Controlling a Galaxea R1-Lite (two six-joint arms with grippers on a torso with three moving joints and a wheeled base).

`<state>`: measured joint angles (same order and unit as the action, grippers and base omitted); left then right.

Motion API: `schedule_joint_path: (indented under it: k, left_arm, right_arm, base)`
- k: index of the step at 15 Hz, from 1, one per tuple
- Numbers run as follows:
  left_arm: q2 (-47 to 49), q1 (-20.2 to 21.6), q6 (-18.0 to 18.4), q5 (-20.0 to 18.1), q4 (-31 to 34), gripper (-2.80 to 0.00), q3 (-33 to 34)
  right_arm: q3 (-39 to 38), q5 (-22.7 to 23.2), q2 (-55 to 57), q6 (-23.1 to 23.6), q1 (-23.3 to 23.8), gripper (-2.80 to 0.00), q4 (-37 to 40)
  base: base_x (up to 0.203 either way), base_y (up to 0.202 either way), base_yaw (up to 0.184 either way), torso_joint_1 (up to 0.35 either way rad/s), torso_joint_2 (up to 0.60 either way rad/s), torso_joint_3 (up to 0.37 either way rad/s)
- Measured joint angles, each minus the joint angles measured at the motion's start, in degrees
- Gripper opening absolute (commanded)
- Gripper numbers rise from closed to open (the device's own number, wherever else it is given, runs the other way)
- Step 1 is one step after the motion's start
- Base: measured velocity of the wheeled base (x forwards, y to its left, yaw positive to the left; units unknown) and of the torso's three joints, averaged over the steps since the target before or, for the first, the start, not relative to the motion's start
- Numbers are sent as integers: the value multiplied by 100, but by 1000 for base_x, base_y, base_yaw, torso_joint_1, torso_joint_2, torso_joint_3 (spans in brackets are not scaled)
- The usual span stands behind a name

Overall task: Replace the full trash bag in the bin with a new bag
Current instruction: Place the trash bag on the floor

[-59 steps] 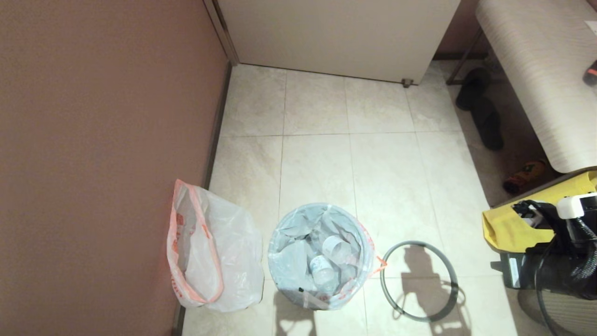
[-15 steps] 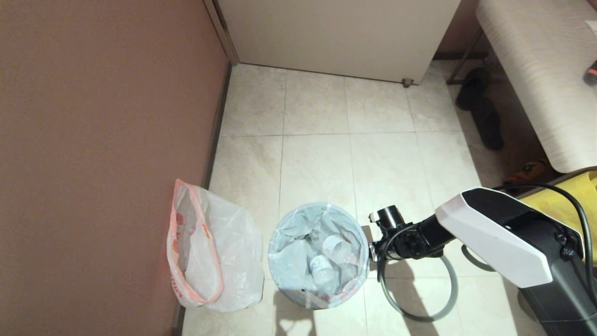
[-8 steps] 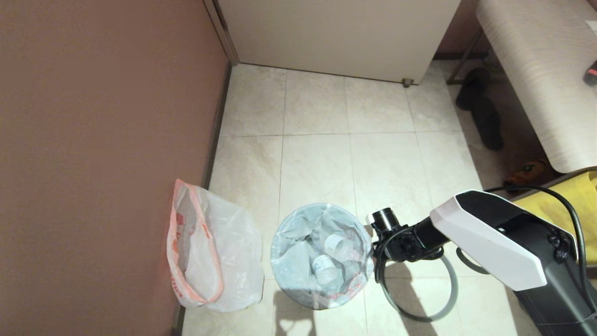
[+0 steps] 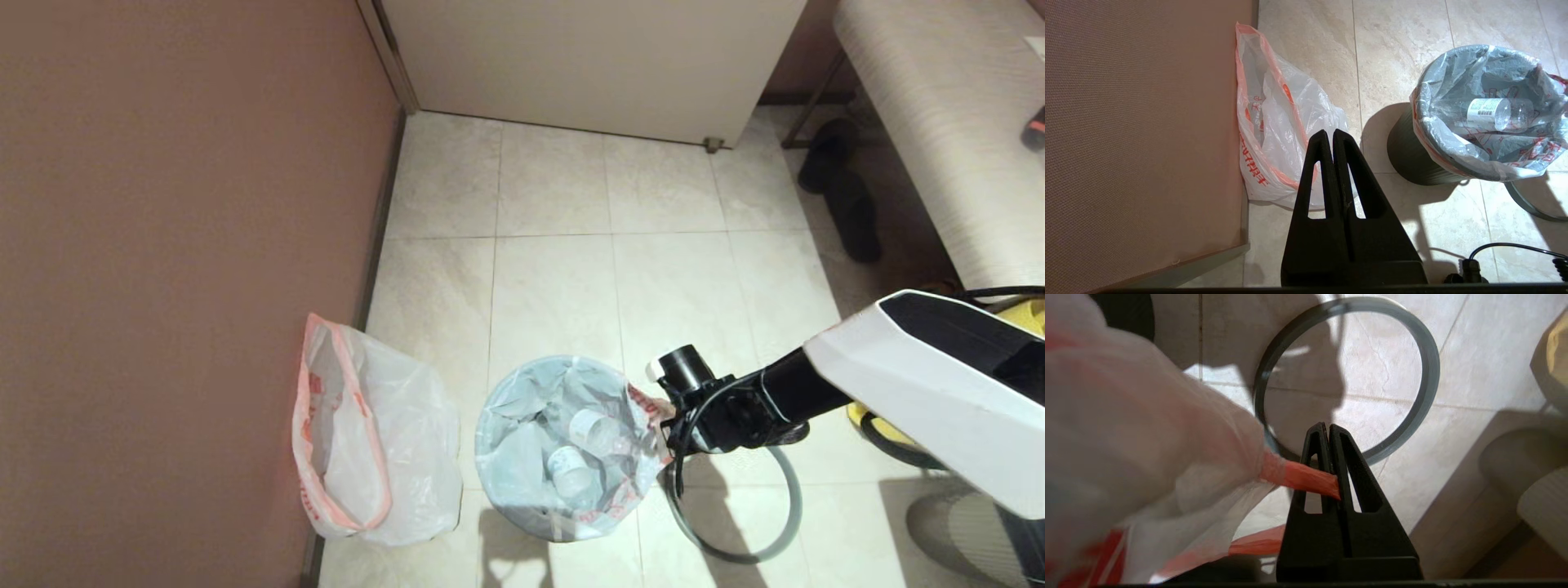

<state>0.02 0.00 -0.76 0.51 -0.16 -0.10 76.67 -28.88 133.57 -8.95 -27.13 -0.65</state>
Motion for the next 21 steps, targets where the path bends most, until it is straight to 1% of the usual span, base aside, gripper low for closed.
schedule_joint_path:
  k: [2, 3, 7, 9, 11, 13, 16, 19, 21]
  left_arm:
    - [0, 0, -1, -1, 0, -280, 0]
    - [0, 0, 2, 1, 0, -280, 0]
    - [0, 0, -1, 1, 0, -280, 0]
    - [0, 0, 2, 1, 0, -280, 0]
    - [0, 0, 2, 2, 0, -280, 0]
    - [0, 0, 1, 1, 0, -280, 0]
    - [0, 0, 2, 1, 0, -280, 0]
    - [0, 0, 2, -2, 0, -280, 0]
    - [0, 2, -1, -2, 0, -280, 0]
  right_arm:
    - [-236, 10, -463, -61, -106, -280, 319]
    - [-314, 16, -721, -178, -209, -280, 512]
    - [-432, 112, -1600, -781, -912, -280, 1303]
    - [-430, 129, -1866, -958, -1265, -280, 1399]
    - [-466, 160, -1947, -1123, -1500, -280, 1402]
    - [-561, 233, -1833, -1131, -1554, -280, 1388]
    - [-489, 267, -1397, -980, -1418, -280, 1285]
    - [-14, 302, -872, -672, -1320, -280, 1190]
    - [555, 377, -429, -490, -1300, -280, 1182]
  base:
    - [0, 0, 0, 0, 0, 0]
    - [0, 0, 0, 0, 0, 0]
    - [0, 0, 0, 0, 0, 0]
    - [0, 0, 0, 0, 0, 0]
    - [0, 0, 0, 0, 0, 0]
    - [0, 0, 0, 0, 0, 0]
    - [0, 0, 0, 0, 0, 0]
    - [0, 0, 0, 0, 0, 0]
    - [0, 0, 0, 0, 0, 0]
